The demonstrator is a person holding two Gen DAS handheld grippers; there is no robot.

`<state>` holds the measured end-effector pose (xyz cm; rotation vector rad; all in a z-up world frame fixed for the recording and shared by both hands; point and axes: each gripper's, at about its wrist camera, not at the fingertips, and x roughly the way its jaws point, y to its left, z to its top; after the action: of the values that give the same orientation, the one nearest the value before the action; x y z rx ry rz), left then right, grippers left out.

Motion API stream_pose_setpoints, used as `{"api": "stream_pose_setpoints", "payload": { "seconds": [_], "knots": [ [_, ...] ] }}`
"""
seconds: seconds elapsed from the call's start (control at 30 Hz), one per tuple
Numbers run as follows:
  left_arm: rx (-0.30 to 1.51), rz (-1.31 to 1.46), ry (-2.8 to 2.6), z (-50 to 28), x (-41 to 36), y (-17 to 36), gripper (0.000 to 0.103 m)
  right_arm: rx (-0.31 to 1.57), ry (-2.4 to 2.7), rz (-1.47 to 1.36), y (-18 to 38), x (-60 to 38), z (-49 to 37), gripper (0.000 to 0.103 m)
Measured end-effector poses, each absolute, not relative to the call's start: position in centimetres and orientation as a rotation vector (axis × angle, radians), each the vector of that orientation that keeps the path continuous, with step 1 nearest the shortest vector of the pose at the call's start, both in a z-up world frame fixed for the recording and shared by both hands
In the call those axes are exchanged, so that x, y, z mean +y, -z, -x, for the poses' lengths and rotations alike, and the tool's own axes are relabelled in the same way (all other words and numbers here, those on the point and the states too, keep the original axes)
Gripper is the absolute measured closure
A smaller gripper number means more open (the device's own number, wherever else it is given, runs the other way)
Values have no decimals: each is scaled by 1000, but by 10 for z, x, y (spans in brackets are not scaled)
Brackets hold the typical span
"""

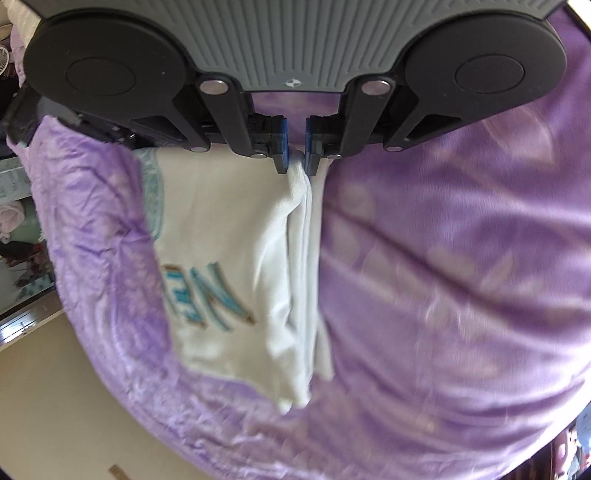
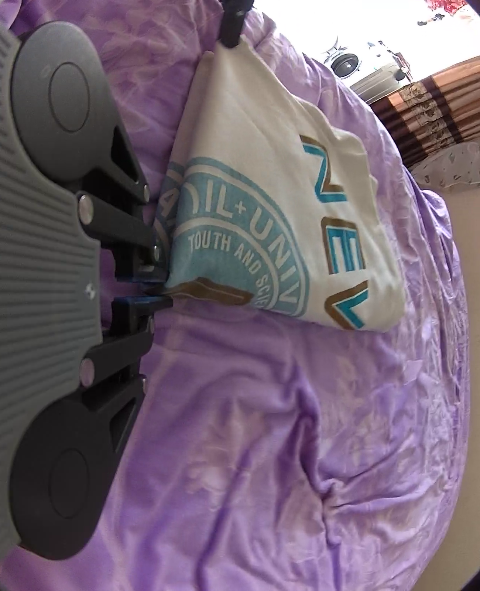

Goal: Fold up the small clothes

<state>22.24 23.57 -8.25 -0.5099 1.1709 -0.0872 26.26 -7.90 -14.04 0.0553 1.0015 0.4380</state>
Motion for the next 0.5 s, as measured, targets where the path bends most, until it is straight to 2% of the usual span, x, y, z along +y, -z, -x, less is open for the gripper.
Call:
{"api": "stream_pose_setpoints", "payload": {
  "seconds": [0.27,0.5],
  "knots": [
    [1255,384,38,-229,224,106,95,1055,-440,-79,160,-79,-265,103],
    [1297,340,5,-224,220,94,93,1058,-448,-96,154,-87,-260,103]
  ]
}}
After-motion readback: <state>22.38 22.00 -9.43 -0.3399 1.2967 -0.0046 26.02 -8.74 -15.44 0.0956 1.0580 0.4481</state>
